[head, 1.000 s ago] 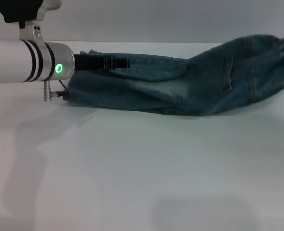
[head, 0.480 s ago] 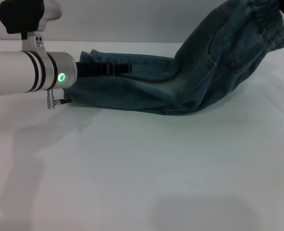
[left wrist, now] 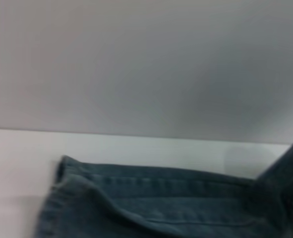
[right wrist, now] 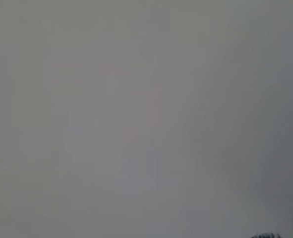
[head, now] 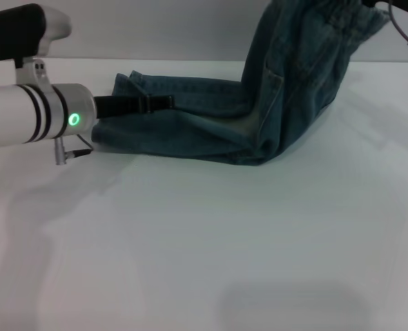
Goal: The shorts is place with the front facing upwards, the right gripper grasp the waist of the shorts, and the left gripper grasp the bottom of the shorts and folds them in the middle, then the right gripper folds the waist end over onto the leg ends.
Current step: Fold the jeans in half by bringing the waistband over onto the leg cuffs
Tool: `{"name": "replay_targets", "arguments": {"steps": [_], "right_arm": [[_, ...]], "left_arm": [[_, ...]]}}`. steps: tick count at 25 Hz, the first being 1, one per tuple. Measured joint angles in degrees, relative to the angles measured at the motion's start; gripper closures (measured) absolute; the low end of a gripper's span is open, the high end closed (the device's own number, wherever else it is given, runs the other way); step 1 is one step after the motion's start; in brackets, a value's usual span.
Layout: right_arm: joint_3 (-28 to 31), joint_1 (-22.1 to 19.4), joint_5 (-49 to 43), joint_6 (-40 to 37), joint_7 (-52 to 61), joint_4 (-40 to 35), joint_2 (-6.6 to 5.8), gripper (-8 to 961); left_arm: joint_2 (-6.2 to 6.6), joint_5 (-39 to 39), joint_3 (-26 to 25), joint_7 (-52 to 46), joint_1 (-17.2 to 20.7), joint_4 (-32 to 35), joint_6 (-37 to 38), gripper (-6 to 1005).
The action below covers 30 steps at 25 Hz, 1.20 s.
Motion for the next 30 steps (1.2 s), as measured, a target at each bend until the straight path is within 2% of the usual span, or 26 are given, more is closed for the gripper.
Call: {"name": "replay_targets", "arguments": {"steps": [8, 11, 14, 21, 30], "right_arm": [[-4.5, 4.9, -0.5, -3.1, 0.3, 0.4, -0.14, 950], [-5.1, 6.1, -0.8, -3.5, 0.4, 0.5, -0.16, 950], [-5.9, 7.5, -1.0, -3.6, 0.5, 0.5, 0.05, 950], [-8.1, 9.5, -0.8, -3.4, 1.0, -0.4, 0.63, 951], [-10.3, 11.7, -0.3, -4.5, 1.2, 0.0, 1.32, 950]], "left_arm": [[0.2, 0.0, -1.1, 0.0, 7.1, 5.2, 3.9, 183], [0.19, 0.0, -1.0, 0.0, 7.4, 5.6, 4.0, 183], [-0.04, -0.6, 0.6, 0.0, 6.7, 5.5, 4.5, 183], [-0.14, -5.2, 9.6, -0.1, 2.6, 2.5, 9.5, 184], [-0.28, -11.4, 19.5, -0.1, -1.9, 0.1, 12.5, 184]]}}
